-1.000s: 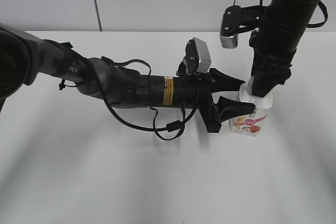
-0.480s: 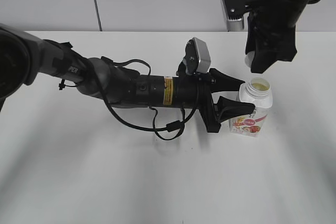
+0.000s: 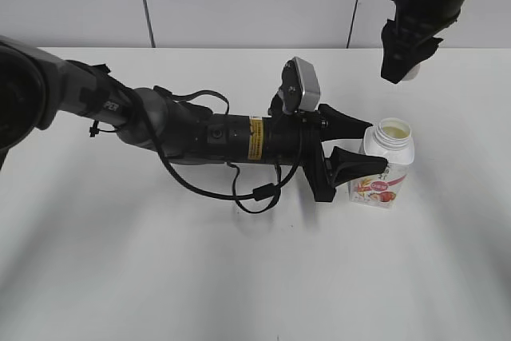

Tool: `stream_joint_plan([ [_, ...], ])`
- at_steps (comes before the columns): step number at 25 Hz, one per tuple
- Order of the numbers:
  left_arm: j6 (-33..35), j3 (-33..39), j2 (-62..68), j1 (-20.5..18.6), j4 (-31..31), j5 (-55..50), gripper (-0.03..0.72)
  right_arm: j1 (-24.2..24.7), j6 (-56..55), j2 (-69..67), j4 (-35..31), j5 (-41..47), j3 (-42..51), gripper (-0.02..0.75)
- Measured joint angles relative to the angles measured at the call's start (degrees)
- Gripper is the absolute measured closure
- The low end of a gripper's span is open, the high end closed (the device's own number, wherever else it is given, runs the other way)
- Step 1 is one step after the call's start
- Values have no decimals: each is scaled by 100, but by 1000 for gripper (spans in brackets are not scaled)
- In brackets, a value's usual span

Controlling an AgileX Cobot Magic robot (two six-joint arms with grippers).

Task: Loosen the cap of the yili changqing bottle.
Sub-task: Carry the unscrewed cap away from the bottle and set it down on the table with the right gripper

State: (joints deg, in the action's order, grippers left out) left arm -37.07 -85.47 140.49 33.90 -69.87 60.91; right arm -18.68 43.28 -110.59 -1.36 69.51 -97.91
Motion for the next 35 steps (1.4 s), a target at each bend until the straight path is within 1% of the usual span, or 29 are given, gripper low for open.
stream_joint_plan([
  [3,0,0,0,0,0,0,259,211,-602,0,-178,0,0,346],
  [9,0,0,0,0,0,0,259,1147,-1362,0,-657,0,57,346],
  [12,0,0,0,0,0,-5,259,1489,-1686,0,-737,-5,384,346],
  [14,0,0,0,0,0,-5,259,1614,-1812,0,-756,-36,760,346],
  [16,0,0,0,0,0,-5,259,1660,-1918,0,-762,-326,1302,346],
  [21,0,0,0,0,0,-1,259,1665,-2097,0,-941,-1899,2614,348],
  [24,0,0,0,0,0,-1,259,1665,-2273,0,-993,-2648,3125,347],
  [27,0,0,0,0,0,-1,259,1665,-2705,-7,-914,-3320,3416,347],
  [29,0,0,0,0,0,-1,259,1665,-3164,-67,-722,-3675,3526,347],
  [32,0,0,0,0,0,-1,259,1665,-3675,-184,-421,-3831,3554,347],
  [35,0,0,0,0,0,-1,259,1665,-3910,-294,-216,-3849,3565,347],
])
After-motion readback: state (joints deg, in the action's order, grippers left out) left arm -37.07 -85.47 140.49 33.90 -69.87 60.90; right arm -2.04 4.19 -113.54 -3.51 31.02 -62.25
